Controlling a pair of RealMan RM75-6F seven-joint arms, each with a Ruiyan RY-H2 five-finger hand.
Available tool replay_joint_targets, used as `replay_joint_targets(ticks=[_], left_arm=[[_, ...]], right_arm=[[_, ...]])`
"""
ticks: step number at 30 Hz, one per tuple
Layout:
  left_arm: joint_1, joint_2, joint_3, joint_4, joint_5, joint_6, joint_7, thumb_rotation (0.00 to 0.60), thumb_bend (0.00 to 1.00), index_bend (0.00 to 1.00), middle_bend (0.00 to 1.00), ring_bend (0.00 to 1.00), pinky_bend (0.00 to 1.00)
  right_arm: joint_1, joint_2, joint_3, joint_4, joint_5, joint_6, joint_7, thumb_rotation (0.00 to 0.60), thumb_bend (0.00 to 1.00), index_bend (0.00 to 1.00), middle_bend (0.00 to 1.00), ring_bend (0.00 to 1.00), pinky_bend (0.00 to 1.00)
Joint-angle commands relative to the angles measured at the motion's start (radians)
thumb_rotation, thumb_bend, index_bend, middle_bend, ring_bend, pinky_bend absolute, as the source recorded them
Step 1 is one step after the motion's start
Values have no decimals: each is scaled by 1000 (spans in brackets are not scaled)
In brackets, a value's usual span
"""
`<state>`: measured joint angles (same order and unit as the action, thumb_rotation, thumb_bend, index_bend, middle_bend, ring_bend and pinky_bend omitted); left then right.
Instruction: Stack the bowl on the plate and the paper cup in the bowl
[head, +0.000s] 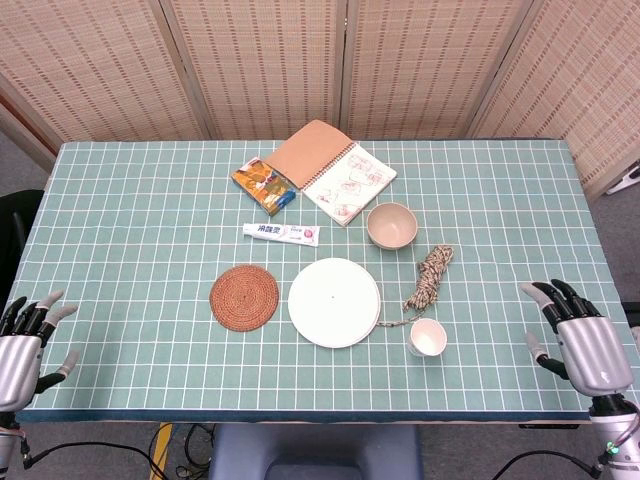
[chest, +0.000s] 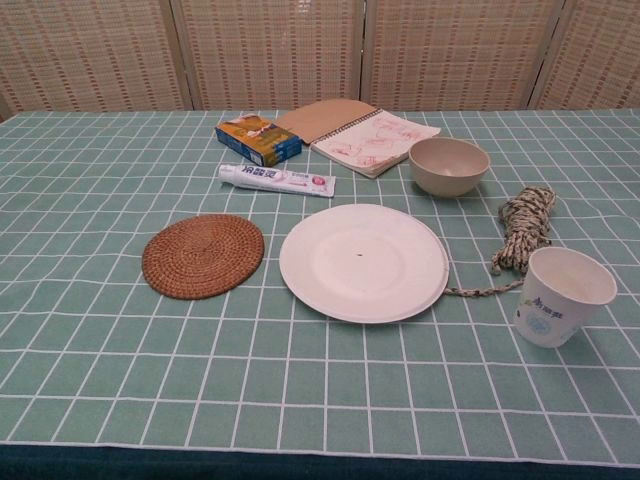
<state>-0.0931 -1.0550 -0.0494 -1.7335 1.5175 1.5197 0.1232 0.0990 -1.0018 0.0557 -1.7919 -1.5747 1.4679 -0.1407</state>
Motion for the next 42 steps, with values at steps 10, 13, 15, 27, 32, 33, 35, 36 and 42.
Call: replay_joint_targets(ticks=[10,13,15,27,32,33,35,36,42], left_arm=[[19,8,9,2,6,20,-9,600,298,231,136,161,75],[24,14,9,-4,9,29,-9,600,298,231,136,161,75],[26,17,9,-7,11,33,-7,600,298,231,136,161,75],[39,30,11,-19,12,45,0,600,298,231,137,161,75],[46,33,12,-21,10,50,1,600,297,231,136,161,75],[46,34,12,-20,9,51,1,600,298,231,136,161,75],[47,35,12,-19,7,50,1,600,298,231,136,161,75],[48,35,12,-19,6,50,1,600,298,231,137,161,75],[49,34,11,-14,1,45,-2,600,298,231,137,161,75]], right_arm=[[223,-20,117,9,185,-304,-18,600,360,176,201,124,298],[293,-46,152,36,229,-377,-20,600,359,176,201,124,298],[331,-64,168,55,254,-417,-23,600,360,178,201,124,298],[577,-253,228,296,497,-649,-111,600,290,267,199,121,279],[646,-349,211,413,541,-676,-176,600,263,298,198,111,218],[655,-366,207,433,546,-679,-185,600,263,302,198,110,215],[674,-402,200,476,554,-685,-198,600,263,304,198,110,211],[681,-417,197,494,555,-686,-202,600,263,305,198,110,211],[720,-507,177,603,552,-685,-231,600,263,324,198,110,211]])
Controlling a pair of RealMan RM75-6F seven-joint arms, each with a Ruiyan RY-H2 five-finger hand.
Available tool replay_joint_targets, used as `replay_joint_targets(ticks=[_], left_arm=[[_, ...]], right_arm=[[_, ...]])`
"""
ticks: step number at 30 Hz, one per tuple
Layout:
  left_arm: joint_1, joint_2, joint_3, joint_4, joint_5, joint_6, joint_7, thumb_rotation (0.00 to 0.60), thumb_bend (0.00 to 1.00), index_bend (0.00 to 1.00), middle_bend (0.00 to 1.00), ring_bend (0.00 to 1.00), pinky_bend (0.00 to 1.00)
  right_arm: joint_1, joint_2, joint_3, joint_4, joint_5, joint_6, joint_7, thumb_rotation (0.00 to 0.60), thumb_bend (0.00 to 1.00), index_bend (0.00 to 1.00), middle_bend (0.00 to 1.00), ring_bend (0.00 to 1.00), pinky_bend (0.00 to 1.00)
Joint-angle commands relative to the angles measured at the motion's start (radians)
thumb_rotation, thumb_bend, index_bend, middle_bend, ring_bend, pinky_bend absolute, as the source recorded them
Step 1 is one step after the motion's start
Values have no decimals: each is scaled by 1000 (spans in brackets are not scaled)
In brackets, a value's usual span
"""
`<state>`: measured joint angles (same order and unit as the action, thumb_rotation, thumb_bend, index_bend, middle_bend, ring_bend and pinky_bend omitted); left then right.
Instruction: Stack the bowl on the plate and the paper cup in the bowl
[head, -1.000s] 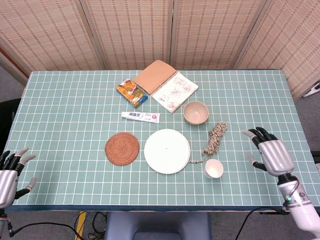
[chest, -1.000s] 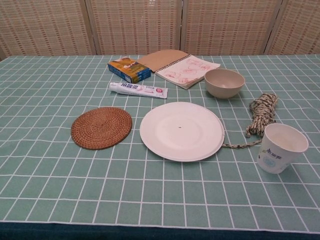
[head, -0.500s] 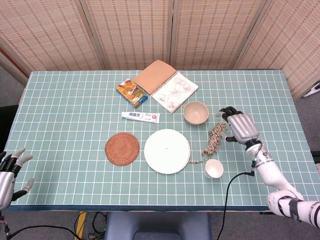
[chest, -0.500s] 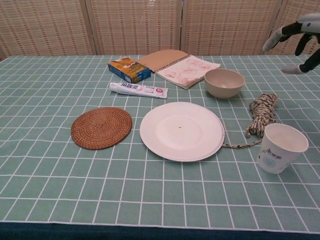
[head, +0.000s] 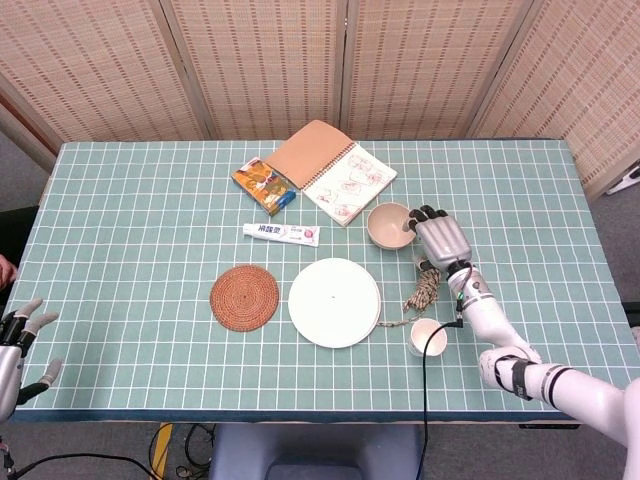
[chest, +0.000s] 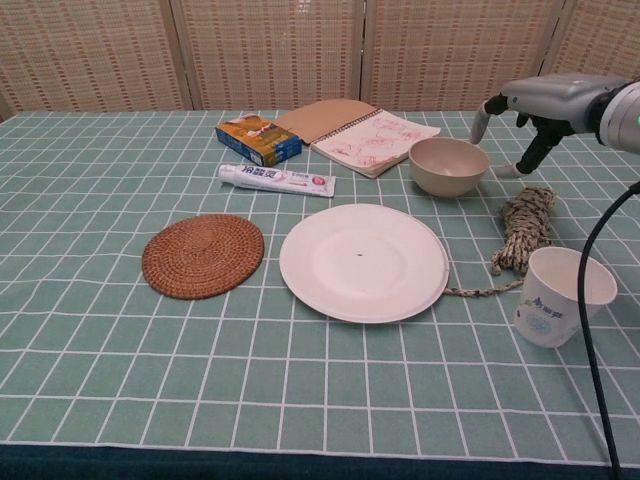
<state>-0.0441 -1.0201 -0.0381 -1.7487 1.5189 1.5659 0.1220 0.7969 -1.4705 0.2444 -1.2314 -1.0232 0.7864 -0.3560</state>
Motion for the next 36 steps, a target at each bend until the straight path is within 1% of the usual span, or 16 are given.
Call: replay_joint_targets(ticks=[1,9,15,27,32,36], left_arm=[[0,-1,-1,2,-1,-1,-2,600,298,231,137,161,75],[5,-2,-1,13,-10,-2,-12,600,298,231,137,161,74],[9,-3,-2,21,-16,-2,-19,600,298,231,137,161,74],[13,-2,-2,26,-15,-3,-25,600,298,231,136,161,73],[17,1,-2,24,-16,1,-26,600,298,231,136,161,73],[17,4,-3,24,-17,2,-26,600,297,231,137,161,73]], right_arm=[[29,-54,-16,64,-3,-4,-21,600,263,330,198,110,211],[65,-142,-26,180,-12,-20,-20,600,295,382,209,110,210],[85,-189,-31,245,-27,-26,-17,600,308,408,221,110,210],[101,-244,-25,346,-17,-46,-12,600,325,479,249,110,210],[102,-262,-22,378,-20,-50,2,600,325,540,277,111,210],[98,-260,-22,380,-36,-41,18,600,332,584,299,117,210]])
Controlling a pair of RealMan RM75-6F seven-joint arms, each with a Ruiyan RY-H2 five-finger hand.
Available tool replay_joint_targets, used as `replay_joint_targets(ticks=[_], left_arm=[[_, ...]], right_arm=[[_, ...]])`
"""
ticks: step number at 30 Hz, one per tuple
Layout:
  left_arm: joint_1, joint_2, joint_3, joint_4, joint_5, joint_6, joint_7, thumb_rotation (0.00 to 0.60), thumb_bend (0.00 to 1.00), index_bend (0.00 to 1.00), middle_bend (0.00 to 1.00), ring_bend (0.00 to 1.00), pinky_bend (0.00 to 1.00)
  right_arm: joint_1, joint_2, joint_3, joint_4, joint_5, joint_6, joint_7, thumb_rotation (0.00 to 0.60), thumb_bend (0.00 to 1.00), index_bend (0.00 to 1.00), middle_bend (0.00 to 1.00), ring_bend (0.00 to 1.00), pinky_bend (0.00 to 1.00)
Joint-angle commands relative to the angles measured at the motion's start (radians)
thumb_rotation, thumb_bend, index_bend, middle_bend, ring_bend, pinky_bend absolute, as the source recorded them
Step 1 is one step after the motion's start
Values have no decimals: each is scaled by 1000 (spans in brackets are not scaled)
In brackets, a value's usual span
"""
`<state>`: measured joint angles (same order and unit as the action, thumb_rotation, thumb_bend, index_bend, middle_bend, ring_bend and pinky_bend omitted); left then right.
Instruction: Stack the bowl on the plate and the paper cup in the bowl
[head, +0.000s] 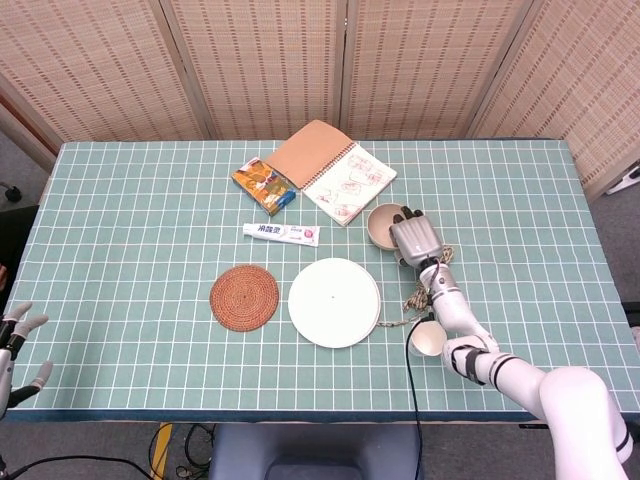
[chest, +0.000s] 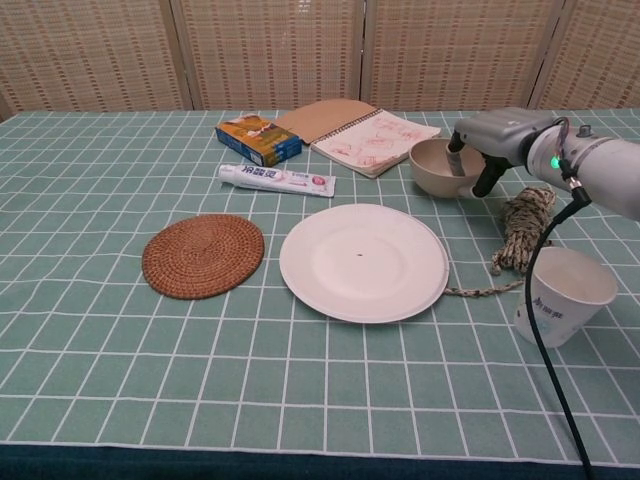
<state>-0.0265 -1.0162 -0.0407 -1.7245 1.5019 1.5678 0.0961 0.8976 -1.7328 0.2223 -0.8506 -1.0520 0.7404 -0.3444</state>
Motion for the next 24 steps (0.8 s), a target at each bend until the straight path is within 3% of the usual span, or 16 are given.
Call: replay_joint_targets(ticks=[1,7,14,24], left_arm=[[-1,0,-1,-1,1,0,0,600,298,231,137,161,73],[-4,-3,-1,-4,7,-4,4,600,298,231,136,161,74],[-8,-1,-4,-10,10,-6,10,600,298,231,136,161,74],[1,0,0,-7,7,1,6,600,298,231,137,161,73]], right_arm=[[-5,4,-1,-4,-10,8,11,600,339,594,304,119,210],[-21,42,-4,-68,-49,42,43,600,353,612,314,122,211],[-23,136,-12,-268,-120,79,46,600,353,612,314,122,210],[20,211,-36,-520,-119,8,-26,600,353,613,313,122,210]])
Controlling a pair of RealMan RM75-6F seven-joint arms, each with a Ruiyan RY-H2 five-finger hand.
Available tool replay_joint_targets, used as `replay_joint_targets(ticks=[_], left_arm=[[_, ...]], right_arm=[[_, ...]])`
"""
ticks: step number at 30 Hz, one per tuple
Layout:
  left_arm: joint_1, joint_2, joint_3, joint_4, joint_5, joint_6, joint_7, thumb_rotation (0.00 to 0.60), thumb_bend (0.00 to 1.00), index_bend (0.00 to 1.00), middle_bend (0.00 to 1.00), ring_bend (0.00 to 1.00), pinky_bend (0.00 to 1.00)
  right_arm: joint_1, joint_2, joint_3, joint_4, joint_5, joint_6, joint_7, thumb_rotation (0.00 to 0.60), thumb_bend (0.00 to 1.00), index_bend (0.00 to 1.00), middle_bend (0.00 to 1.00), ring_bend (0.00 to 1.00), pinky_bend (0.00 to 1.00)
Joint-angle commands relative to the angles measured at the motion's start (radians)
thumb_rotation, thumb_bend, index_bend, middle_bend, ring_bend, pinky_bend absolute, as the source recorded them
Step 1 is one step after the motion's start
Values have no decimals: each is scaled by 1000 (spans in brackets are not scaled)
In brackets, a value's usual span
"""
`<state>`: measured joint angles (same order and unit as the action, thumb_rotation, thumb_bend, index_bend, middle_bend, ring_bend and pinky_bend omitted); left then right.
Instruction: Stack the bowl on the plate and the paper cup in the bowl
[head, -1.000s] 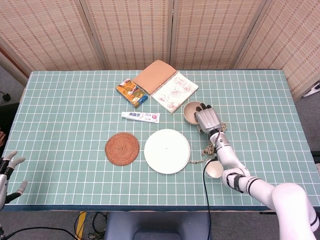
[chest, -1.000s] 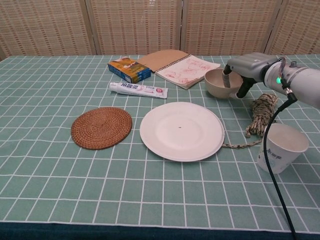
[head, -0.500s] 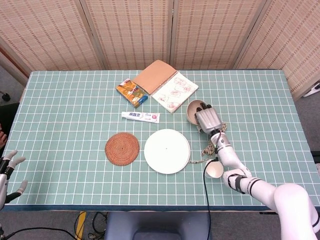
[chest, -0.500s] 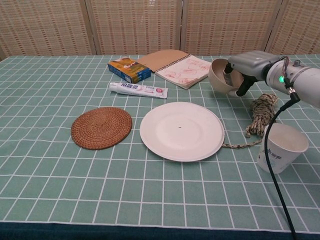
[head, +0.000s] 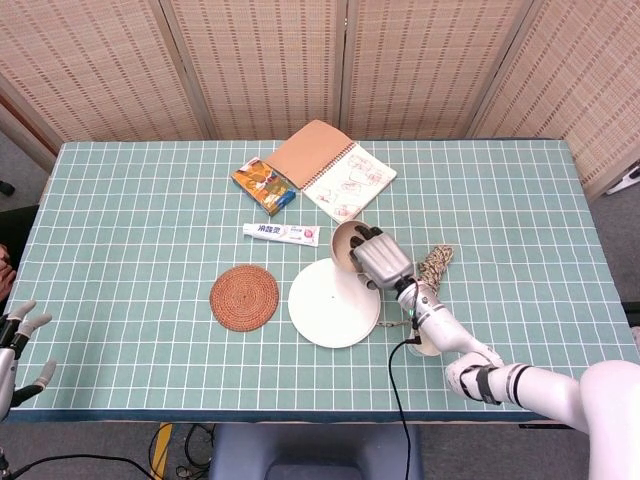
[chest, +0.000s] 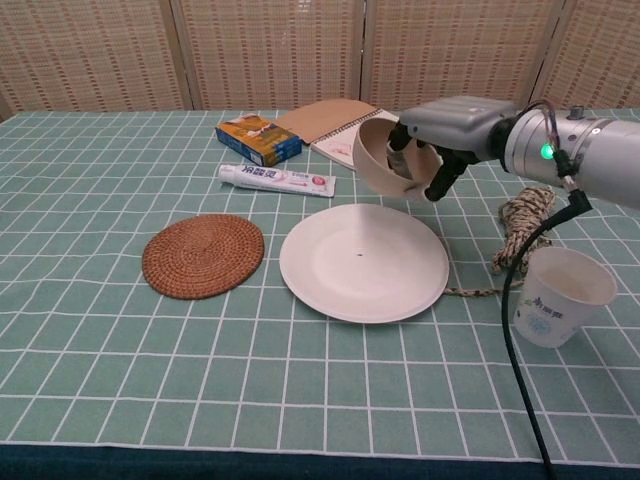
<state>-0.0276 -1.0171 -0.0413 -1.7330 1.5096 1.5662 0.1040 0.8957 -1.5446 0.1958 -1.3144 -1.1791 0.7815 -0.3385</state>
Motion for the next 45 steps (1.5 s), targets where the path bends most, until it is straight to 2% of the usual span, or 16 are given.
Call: replay_joint_targets(ticks=[1,9,16,22,29,35,38,45], left_arm=[[3,1,0,2,-1,4,-4,600,297,231,137,161,74],[15,-2,5,18,-8,10,-21,600,298,231,136,161,73],[19,-7,4,28,-10,14,-30,600,298,231,137,161,73],[21,-13,5,38,-9,12,-39,600,297,231,137,161,73],[18,-18,5,36,-1,10,-35,600,298,231,136,161,73],[17,-13,4,30,-1,8,-32,600,298,231,137,161,74],[15,-14,3,30,-1,6,-30,600,298,231,137,161,73],[6,-20,3,32,2,-9,-27,600,298,231,136,161,73]], right_arm=[[28,23,-12,-67,14,-40,-42,600,353,612,312,122,210],[72,26,-40,-131,94,-97,-122,600,353,612,298,122,210],[92,28,-54,-150,137,-104,-155,600,353,590,283,122,210],[95,83,-93,-231,170,-97,-192,600,353,571,281,122,210],[98,131,-115,-285,209,-89,-191,600,353,457,249,122,210],[88,177,-123,-333,176,-61,-167,600,353,255,175,89,210],[64,213,-126,-370,134,-23,-147,600,353,220,159,83,209],[-64,342,-177,-469,-68,142,-44,600,353,220,175,82,217]])
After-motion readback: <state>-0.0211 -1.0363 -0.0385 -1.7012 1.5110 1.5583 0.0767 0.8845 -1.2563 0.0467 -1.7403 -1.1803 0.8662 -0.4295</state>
